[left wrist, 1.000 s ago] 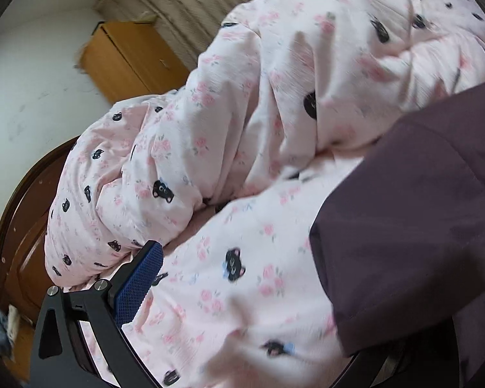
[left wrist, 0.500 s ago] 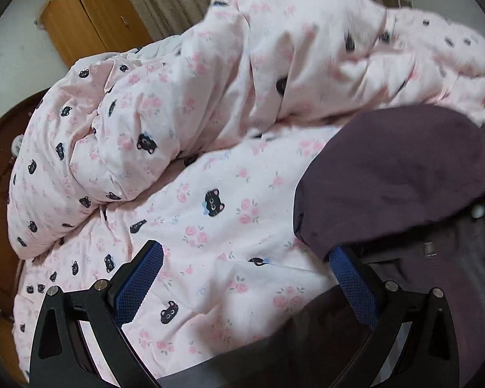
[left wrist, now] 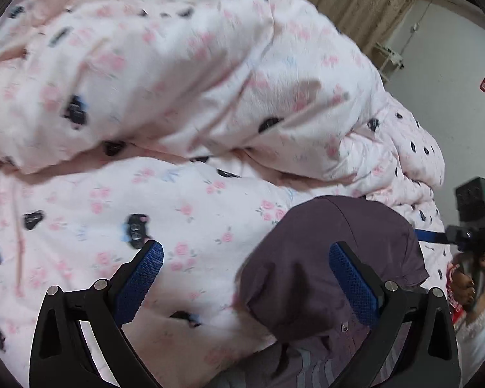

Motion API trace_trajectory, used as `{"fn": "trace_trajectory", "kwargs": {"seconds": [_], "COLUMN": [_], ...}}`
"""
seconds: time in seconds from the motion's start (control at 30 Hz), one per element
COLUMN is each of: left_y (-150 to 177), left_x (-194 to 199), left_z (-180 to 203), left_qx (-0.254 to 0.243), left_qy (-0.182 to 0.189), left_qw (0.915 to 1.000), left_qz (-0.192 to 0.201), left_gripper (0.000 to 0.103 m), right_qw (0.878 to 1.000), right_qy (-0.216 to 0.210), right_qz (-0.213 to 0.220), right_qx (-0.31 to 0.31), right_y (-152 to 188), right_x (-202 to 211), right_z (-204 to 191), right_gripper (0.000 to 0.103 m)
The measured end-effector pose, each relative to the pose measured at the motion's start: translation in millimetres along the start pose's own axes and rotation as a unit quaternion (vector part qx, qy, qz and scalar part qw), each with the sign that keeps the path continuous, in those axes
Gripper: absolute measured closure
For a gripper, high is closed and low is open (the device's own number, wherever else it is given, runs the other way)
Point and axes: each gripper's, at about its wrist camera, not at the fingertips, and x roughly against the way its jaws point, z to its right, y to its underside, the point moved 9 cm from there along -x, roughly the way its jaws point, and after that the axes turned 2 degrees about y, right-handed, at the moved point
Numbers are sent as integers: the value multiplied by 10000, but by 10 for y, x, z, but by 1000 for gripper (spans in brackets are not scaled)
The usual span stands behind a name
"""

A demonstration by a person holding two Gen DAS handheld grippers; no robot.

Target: Fold clothes

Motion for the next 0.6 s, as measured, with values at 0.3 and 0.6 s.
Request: {"fn": "trace_trajectory", "kwargs": {"seconds": [0.3,0.6], "left_y": [171,-85], "left_x": [-174,-403], "left_z": [-67,-215], "left_qx": [-166,221], "left_qy": [-559,-1031], "left_qw": [9983,9943], "left_qz": [36,170], "left_gripper": [1,1], "right_qw": [9976,9996], "right_qy": [633,68], "right_qz": [-32,-132], "right_qx": [269,-220], "right_y": [-1,-301], "right_x": [-314,-480], "right_z": [132,158], "right_gripper": [0,3]}}
